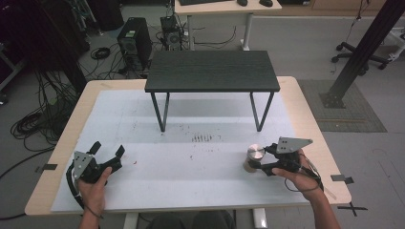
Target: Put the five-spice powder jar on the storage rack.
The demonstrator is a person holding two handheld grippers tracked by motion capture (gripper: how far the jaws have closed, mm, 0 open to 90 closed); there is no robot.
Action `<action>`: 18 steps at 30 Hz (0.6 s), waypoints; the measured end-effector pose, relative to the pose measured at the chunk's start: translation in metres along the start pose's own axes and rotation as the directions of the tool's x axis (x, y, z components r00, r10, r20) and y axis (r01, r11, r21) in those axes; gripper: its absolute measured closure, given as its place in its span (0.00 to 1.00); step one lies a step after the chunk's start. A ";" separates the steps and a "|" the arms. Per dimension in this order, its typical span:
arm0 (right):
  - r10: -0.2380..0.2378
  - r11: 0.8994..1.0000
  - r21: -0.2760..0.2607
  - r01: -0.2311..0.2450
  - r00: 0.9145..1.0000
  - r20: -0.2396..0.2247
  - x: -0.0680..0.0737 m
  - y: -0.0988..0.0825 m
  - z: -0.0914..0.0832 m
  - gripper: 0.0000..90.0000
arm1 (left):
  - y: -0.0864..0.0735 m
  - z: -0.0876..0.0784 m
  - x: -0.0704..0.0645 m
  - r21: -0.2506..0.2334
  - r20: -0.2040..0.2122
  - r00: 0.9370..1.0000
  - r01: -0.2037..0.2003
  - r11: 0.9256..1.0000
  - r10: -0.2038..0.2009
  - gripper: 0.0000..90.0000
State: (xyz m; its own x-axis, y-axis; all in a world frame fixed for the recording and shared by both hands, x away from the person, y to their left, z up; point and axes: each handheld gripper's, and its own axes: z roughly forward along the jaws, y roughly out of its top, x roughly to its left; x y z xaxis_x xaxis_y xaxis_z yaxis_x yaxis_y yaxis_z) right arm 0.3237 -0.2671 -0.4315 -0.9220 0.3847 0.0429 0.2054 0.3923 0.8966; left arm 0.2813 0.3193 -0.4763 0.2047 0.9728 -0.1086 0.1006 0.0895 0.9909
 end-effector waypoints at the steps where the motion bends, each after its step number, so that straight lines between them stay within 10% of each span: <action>1: 0.002 1.000 0.000 -0.002 1.000 0.000 0.000 0.000 0.000 0.48 | 0.000 0.000 0.000 0.002 0.000 1.000 -0.001 1.000 0.001 0.07; 18: 0.005 1.000 -0.006 -0.005 1.000 0.007 0.001 -0.001 0.000 0.48 | 0.000 0.000 0.000 0.004 -0.002 1.000 -0.002 1.000 0.002 0.07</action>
State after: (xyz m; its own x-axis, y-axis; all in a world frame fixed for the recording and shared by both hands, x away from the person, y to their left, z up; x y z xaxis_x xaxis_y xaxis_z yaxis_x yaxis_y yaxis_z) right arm 0.3225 -0.2671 -0.4322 -0.9185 0.3929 0.0447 0.2083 0.3849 0.8992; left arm 0.2814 0.3192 -0.4761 0.2034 0.9733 -0.1067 0.1043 0.0868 0.9908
